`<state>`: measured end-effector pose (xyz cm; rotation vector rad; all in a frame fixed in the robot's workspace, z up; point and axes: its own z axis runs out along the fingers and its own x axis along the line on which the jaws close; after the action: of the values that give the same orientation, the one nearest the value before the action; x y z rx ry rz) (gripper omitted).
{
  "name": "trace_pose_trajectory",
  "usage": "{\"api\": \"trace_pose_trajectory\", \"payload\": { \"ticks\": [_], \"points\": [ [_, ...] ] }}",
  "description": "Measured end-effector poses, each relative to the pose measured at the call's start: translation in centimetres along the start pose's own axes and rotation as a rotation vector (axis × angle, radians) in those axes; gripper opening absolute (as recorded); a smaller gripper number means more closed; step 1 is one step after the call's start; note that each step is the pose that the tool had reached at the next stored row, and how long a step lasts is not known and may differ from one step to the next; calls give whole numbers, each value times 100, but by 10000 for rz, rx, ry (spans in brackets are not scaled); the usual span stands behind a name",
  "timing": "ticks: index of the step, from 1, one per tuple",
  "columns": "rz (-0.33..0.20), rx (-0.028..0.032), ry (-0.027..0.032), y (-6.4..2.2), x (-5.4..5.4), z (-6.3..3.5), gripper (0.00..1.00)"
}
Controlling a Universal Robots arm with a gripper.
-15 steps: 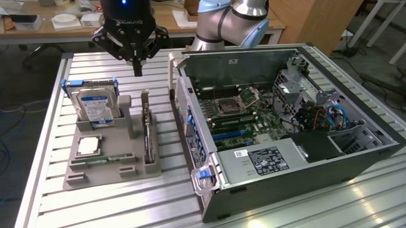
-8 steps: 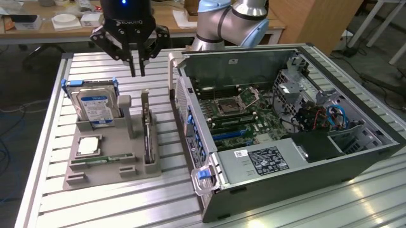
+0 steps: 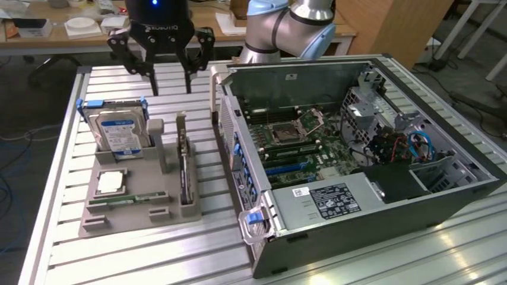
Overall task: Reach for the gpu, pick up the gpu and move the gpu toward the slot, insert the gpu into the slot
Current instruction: 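Pick up the gpu and move the gpu toward the slot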
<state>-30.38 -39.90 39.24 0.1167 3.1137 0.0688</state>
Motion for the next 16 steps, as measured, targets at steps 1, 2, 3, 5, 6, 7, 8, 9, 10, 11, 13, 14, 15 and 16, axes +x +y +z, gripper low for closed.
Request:
{"api": "trace_pose_trajectory", "payload": {
  "ticks": [1,2,3,5,6,7,8,9,10,11,13,14,15,16],
  "points": [
    [-10,0,0,0,0,0,58],
    [-52,-1,2,0,0,0,58],
    [-136,-2,7,0,1,1,65],
    [-456,-11,21,0,1,10,65],
    [-632,-15,31,-1,1,15,65],
    [-812,-18,42,-1,1,19,65],
    [-976,-22,53,-1,1,23,65],
    [-1111,-25,62,-1,1,27,65],
    [-1209,-27,71,-3,1,32,65],
    [-1238,-25,78,-11,0,36,65],
    [-1240,-13,78,-42,-2,39,65],
    [-1240,3,77,-60,-3,39,65],
    [-1241,23,78,-78,-4,39,65],
    [-1241,41,77,-97,-6,39,65]
  ]
}}
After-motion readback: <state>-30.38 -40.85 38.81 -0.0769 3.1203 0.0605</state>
